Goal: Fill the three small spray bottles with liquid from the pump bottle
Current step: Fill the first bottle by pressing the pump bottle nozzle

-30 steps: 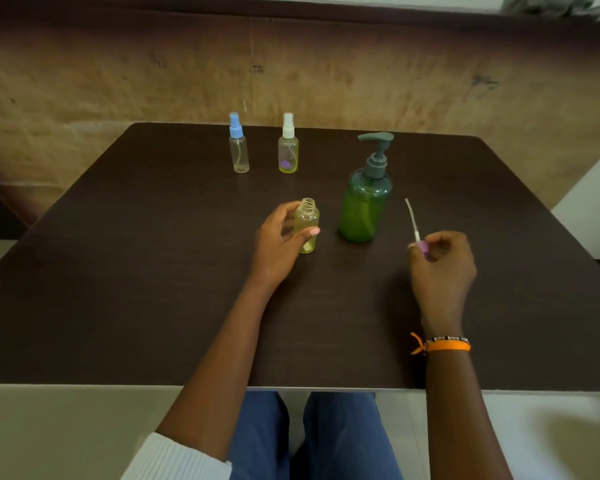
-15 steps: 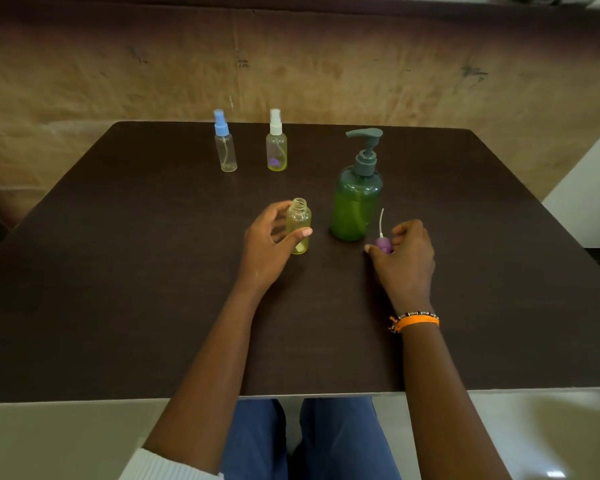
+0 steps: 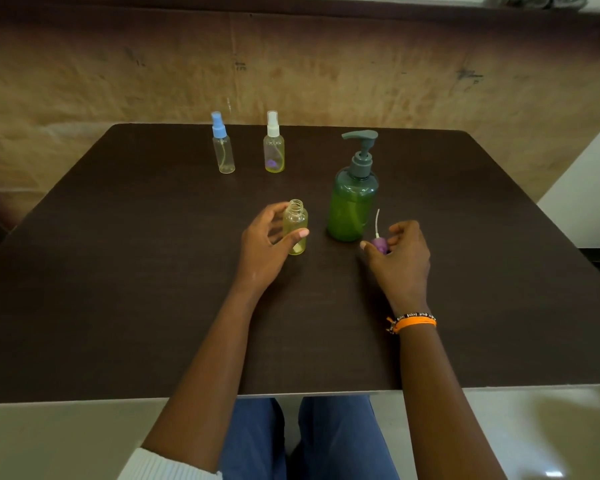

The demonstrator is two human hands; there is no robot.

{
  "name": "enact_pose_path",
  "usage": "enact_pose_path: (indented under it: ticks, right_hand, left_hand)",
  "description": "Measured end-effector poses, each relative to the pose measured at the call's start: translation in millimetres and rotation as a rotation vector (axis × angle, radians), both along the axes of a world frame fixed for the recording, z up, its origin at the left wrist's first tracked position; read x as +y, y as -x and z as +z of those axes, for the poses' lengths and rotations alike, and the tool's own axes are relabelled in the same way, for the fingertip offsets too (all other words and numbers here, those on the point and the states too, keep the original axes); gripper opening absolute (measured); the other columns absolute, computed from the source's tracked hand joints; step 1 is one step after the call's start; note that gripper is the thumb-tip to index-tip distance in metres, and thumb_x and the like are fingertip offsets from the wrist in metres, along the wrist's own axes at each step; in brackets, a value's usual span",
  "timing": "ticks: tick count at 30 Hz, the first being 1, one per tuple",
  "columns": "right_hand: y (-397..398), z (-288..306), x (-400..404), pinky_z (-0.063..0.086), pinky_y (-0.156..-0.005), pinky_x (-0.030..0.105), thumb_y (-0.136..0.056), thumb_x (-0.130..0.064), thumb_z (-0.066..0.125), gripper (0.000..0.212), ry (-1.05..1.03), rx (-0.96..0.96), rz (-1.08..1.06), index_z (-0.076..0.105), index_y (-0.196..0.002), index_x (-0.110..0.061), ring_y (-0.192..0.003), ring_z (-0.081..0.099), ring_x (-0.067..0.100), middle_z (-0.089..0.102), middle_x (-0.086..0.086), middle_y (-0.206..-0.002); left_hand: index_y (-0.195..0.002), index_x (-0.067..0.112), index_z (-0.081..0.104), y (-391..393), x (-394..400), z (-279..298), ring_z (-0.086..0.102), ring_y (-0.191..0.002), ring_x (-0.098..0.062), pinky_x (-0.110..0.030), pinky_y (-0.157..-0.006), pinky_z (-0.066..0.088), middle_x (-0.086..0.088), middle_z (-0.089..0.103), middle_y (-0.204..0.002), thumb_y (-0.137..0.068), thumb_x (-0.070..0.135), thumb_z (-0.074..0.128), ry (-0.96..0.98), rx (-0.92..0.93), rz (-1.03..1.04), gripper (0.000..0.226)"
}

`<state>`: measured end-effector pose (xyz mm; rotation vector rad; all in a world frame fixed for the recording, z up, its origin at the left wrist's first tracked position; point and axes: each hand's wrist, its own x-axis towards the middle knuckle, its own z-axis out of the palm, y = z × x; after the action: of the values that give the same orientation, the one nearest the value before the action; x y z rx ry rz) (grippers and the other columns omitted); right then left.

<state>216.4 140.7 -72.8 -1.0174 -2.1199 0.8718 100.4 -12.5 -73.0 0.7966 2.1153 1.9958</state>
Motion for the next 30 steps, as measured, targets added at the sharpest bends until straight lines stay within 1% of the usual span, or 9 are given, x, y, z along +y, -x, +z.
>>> enact_pose_path:
  ticks: [5, 9, 11, 13, 15, 17, 20, 24, 30]
  right_hand:
    - [-3, 9, 1, 0.048, -0.08, 0.035, -0.078, -0.029, 0.074, 0.045, -0.034, 0.027, 0.001, 0.05, -0.111, -0.011, -0.096, 0.056, 0.022, 0.057, 0.004, -0.103]
    - [4, 26, 2, 0.046, -0.088, 0.037, -0.082, -0.03, 0.07, 0.042, -0.054, 0.12, 0.067, 0.05, -0.114, -0.012, -0.104, 0.053, 0.022, 0.055, 0.002, -0.108]
    - [11, 35, 4, 0.045, -0.094, 0.035, -0.079, -0.027, 0.073, 0.051, -0.05, 0.154, 0.136, 0.048, -0.121, -0.012, -0.111, 0.051, 0.02, 0.054, 0.002, -0.117]
    - [18, 44, 5, 0.04, -0.101, 0.031, -0.076, -0.023, 0.076, 0.067, -0.042, 0.148, 0.212, 0.041, -0.132, -0.012, -0.122, 0.047, 0.016, 0.049, 0.003, -0.131]
    - [25, 49, 6, 0.036, -0.107, 0.029, -0.074, -0.021, 0.078, 0.077, -0.023, 0.129, 0.292, 0.036, -0.138, -0.013, -0.129, 0.041, 0.014, 0.044, 0.003, -0.14]
    - [32, 49, 4, 0.034, -0.107, 0.028, -0.073, -0.02, 0.079, 0.079, 0.009, 0.127, 0.353, 0.035, -0.139, -0.015, -0.13, 0.041, 0.014, 0.044, 0.001, -0.141]
    - [38, 43, 0, 0.035, -0.103, 0.026, -0.076, -0.019, 0.076, 0.075, 0.036, 0.146, 0.356, 0.034, -0.138, -0.018, -0.128, 0.043, 0.015, 0.045, 0.001, -0.14]
    - [39, 38, -3, 0.033, -0.104, 0.025, -0.078, -0.019, 0.074, 0.075, 0.01, 0.17, 0.335, 0.031, -0.14, -0.017, -0.13, 0.041, 0.016, 0.042, 0.002, -0.143]
    - [33, 38, -5, 0.031, -0.105, 0.024, -0.079, -0.018, 0.074, 0.076, -0.01, 0.15, 0.338, 0.031, -0.141, -0.015, -0.131, 0.04, 0.016, 0.042, 0.002, -0.143]
  left_hand:
    - [-0.12, 0.012, 0.057, -1, 0, 0, 0.062, -0.101, -0.005, -0.013, -0.081, 0.05, -0.003, 0.064, -0.116, -0.08, 0.01, 0.072, 0.007, 0.005, 0.012, 0.043]
    - [-0.119, 0.014, 0.057, -1, 0, 0, 0.063, -0.101, -0.006, -0.013, -0.08, 0.05, -0.002, 0.065, -0.114, -0.08, 0.009, 0.072, 0.001, 0.002, 0.009, 0.042]
    - [-0.117, 0.015, 0.057, -1, 0, 1, 0.062, -0.101, -0.006, -0.013, -0.081, 0.05, -0.001, 0.065, -0.113, -0.079, 0.009, 0.072, -0.002, 0.0, 0.007, 0.041]
    - [-0.115, 0.018, 0.057, -1, 1, 1, 0.062, -0.101, -0.005, -0.013, -0.082, 0.05, -0.001, 0.065, -0.112, -0.079, 0.008, 0.072, -0.004, -0.004, 0.005, 0.04]
    - [-0.114, 0.02, 0.056, -1, 1, 1, 0.062, -0.1, -0.006, -0.015, -0.082, 0.051, -0.001, 0.065, -0.112, -0.079, 0.009, 0.072, -0.006, -0.003, 0.001, 0.039]
    - [-0.115, 0.02, 0.057, 0, 1, -1, 0.062, -0.102, -0.007, -0.018, -0.084, 0.051, -0.002, 0.065, -0.113, -0.08, 0.009, 0.072, -0.007, -0.003, -0.002, 0.04]
    - [-0.117, 0.019, 0.057, 1, 1, -2, 0.063, -0.104, -0.01, -0.02, -0.086, 0.051, -0.003, 0.065, -0.115, -0.079, 0.011, 0.073, 0.002, -0.001, -0.001, 0.042]
    - [-0.113, 0.02, 0.057, 0, 1, -1, 0.063, -0.1, -0.006, -0.013, -0.081, 0.05, -0.002, 0.065, -0.112, -0.079, 0.009, 0.073, -0.012, 0.001, 0.0, 0.04]
    - [-0.115, 0.016, 0.059, -3, 0, 2, 0.065, -0.1, -0.011, -0.017, -0.082, 0.051, -0.002, 0.067, -0.109, -0.078, 0.01, 0.074, -0.013, -0.007, -0.002, 0.041]
